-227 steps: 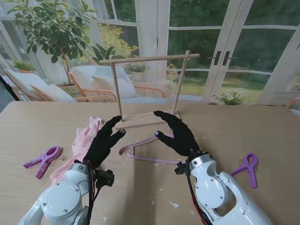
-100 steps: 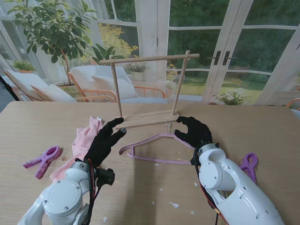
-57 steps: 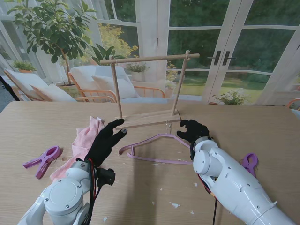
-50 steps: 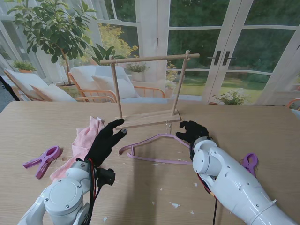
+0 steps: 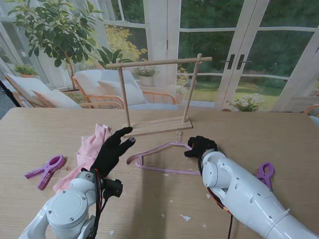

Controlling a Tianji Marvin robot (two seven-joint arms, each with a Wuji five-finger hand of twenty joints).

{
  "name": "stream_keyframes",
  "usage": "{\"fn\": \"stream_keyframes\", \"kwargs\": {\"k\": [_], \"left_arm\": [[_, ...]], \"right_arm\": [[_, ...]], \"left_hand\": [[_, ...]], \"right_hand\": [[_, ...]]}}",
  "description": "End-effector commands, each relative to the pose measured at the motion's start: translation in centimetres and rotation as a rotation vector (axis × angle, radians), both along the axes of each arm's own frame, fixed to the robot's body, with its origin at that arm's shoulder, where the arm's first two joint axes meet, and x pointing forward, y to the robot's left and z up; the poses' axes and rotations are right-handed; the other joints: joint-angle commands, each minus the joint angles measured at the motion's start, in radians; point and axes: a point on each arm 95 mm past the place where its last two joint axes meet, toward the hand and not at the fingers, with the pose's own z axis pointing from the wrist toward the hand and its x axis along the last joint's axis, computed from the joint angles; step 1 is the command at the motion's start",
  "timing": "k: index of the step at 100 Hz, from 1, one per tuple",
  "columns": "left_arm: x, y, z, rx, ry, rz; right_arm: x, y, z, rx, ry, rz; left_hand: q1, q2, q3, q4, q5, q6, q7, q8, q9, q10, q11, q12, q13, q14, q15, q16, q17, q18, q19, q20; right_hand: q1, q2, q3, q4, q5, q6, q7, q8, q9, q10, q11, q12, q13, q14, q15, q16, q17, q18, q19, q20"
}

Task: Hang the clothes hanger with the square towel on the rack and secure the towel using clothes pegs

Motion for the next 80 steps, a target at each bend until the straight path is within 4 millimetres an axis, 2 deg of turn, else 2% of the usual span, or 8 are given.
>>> {"fn": "stream_keyframes", "kwargs": {"k": [1,13,21,26,36,47,67,80], "left_arm": [[-0.1,-0.2,0.0,-0.004,0.008,-0.011],[-0.1,-0.2,0.0,-0.004,0.009,-0.010],[-0.1,-0.2,0.0,-0.004,0.009,-0.010],[-0.1,-0.2,0.0,-0.003,0.010,-0.009],[0.0,-0.2,0.0,-0.003,0.011,-0.008],[0.0,-0.1,0.0,-0.003,0.012,-0.008],[0.0,-0.1,0.0,-0.003,0.013,-0.008],[0.0,-0.1,0.0,-0.004,0.013,-0.006]], "right_arm": [[-0.3,0.6,-0.7,-0.004,0.006,0.001],[-0.2,0.8,-1.1,-0.041,-0.033,0.009],[-0.1,1.0,-1.4,-0.054,-0.057,0.011],[-0.1,1.1,-1.6,-0.062,-0.068,0.015],[0.0,1.3,-1.7,-0.070,-0.075,0.021],[0.0,1.5,-1.8,-0.067,-0.083,0.020],[-0.2,1.9,-1.7,-0.069,-0.107,0.025],[-0.4,2.1,-1.4,-0.066,-0.118,0.029]], "left_hand": [[0.035,-0.013,0.010,0.012,-0.010,-0.005,-0.001,0.005,0.003,-0.020,0.012,0.010,-0.014,-0.030,-0.007,0.013,0.001,-0.022,-0.007,0.011],[0.036,-0.012,0.009,0.011,-0.012,-0.004,0.000,0.005,0.002,-0.018,0.012,0.010,-0.014,-0.029,-0.007,0.012,0.001,-0.022,-0.007,0.012],[0.037,-0.012,0.009,0.011,-0.013,-0.003,0.000,0.005,0.002,-0.018,0.013,0.011,-0.014,-0.029,-0.007,0.012,0.001,-0.022,-0.007,0.012],[0.037,-0.012,0.008,0.011,-0.013,-0.002,0.001,0.005,0.003,-0.017,0.013,0.011,-0.014,-0.030,-0.007,0.012,0.001,-0.022,-0.007,0.012],[0.038,-0.013,0.008,0.011,-0.013,-0.002,0.001,0.005,0.002,-0.018,0.013,0.012,-0.014,-0.029,-0.007,0.012,0.001,-0.022,-0.007,0.013],[0.038,-0.012,0.008,0.011,-0.014,-0.002,0.002,0.004,0.003,-0.018,0.013,0.013,-0.014,-0.030,-0.007,0.012,0.001,-0.023,-0.008,0.013],[0.040,-0.011,0.006,0.011,-0.015,-0.003,0.002,0.004,0.002,-0.019,0.013,0.013,-0.014,-0.030,-0.007,0.013,0.001,-0.023,-0.008,0.013],[0.040,-0.011,0.005,0.012,-0.015,-0.001,0.002,0.003,0.003,-0.018,0.013,0.014,-0.014,-0.030,-0.007,0.012,0.001,-0.023,-0.008,0.013]], "right_hand": [[-0.034,-0.056,0.059,-0.055,0.013,0.010,0.085,0.056,0.000,-0.004,0.057,0.032,0.030,0.014,0.047,0.025,0.014,-0.014,0.046,0.377],[-0.026,-0.111,0.154,-0.074,0.062,-0.030,0.240,0.130,0.050,-0.017,0.106,0.079,0.078,0.017,0.108,0.047,0.041,-0.019,0.106,0.385],[-0.011,-0.130,0.181,-0.083,0.115,-0.051,0.301,0.150,0.079,-0.019,0.113,0.089,0.104,0.018,0.124,0.051,0.052,-0.019,0.130,0.385],[0.003,-0.149,0.187,-0.113,0.132,-0.062,0.316,0.139,0.091,-0.020,0.113,0.092,0.115,0.019,0.128,0.051,0.056,-0.018,0.139,0.382],[0.026,-0.170,0.203,-0.147,0.146,-0.077,0.341,0.106,0.104,-0.021,0.112,0.094,0.129,0.020,0.133,0.050,0.061,-0.017,0.152,0.376],[0.102,-0.192,0.224,-0.186,0.180,-0.112,0.383,-0.004,0.137,-0.019,0.106,0.088,0.145,0.025,0.135,0.049,0.067,-0.016,0.166,0.365],[0.174,-0.182,0.263,-0.165,0.330,-0.160,0.353,-0.177,0.200,-0.028,0.086,0.074,0.173,0.032,0.134,0.046,0.075,-0.007,0.174,0.361],[0.176,-0.189,0.281,-0.154,0.364,-0.141,0.367,-0.184,0.211,-0.027,0.082,0.073,0.176,0.033,0.132,0.045,0.078,-0.007,0.176,0.360]]}}
